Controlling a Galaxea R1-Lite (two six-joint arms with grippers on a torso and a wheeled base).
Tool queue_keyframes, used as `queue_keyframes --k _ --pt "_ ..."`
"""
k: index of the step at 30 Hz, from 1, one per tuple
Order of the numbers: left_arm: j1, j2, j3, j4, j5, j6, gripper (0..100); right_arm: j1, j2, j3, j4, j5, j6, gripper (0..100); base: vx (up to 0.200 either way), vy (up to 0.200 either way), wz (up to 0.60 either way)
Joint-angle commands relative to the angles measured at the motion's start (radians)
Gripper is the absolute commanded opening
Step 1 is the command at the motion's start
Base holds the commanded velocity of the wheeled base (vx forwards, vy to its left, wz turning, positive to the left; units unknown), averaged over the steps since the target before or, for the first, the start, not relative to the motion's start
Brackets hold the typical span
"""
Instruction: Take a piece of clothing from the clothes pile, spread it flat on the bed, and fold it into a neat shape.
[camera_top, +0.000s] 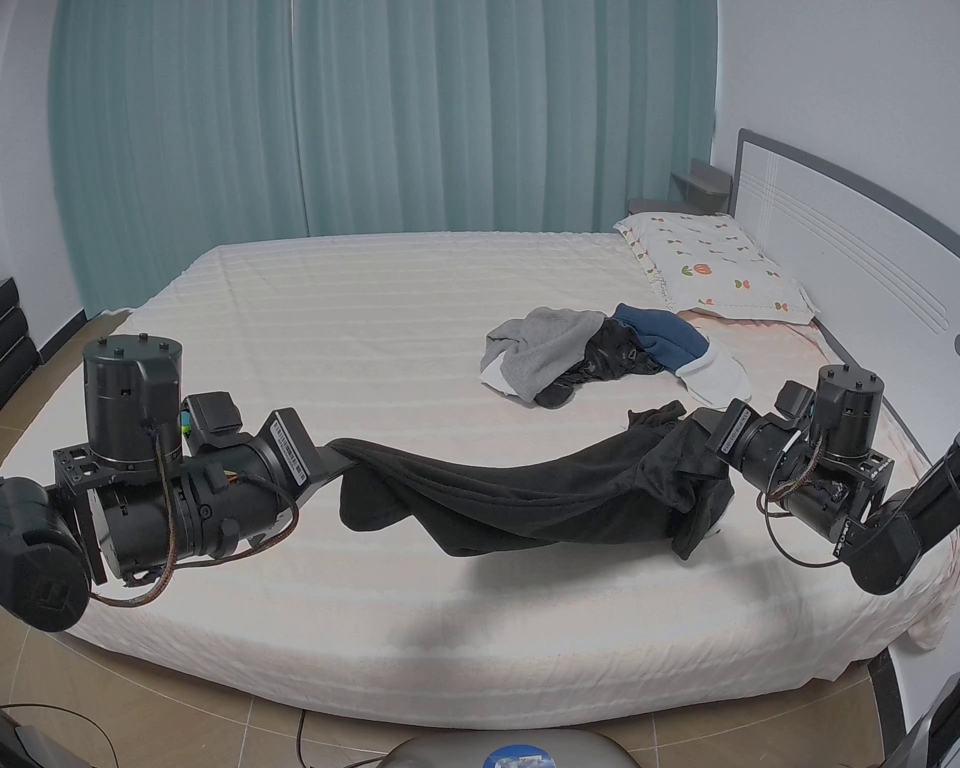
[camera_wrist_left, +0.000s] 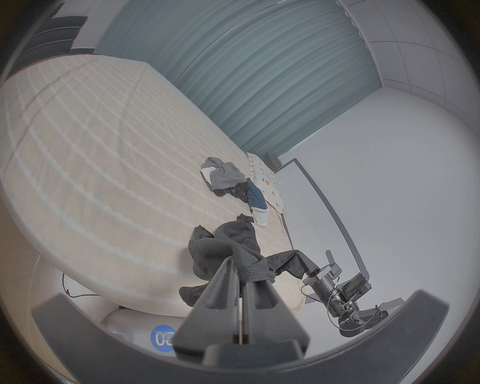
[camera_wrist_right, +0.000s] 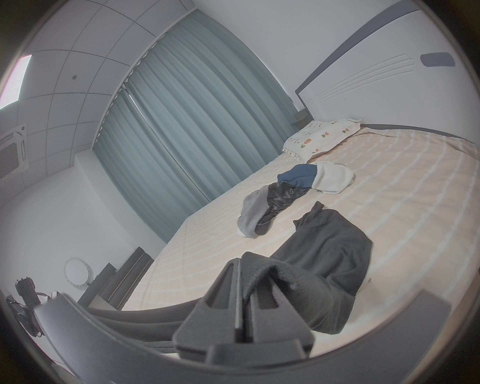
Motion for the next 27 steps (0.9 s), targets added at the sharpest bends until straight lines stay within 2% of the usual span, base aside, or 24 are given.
queue_keyframes --k 1,27 --pt "0.000 -0.008 0.000 -0.001 0.000 0.000 0 0.000 -0.003 0.015 -0.018 -0.001 -0.005 0 0.000 0.200 0.00" --pt "0.000 -0.019 0.001 0.001 -0.001 0.000 0 -0.004 -0.026 0.012 -0.020 0.013 0.005 0 0.000 0.200 0.00"
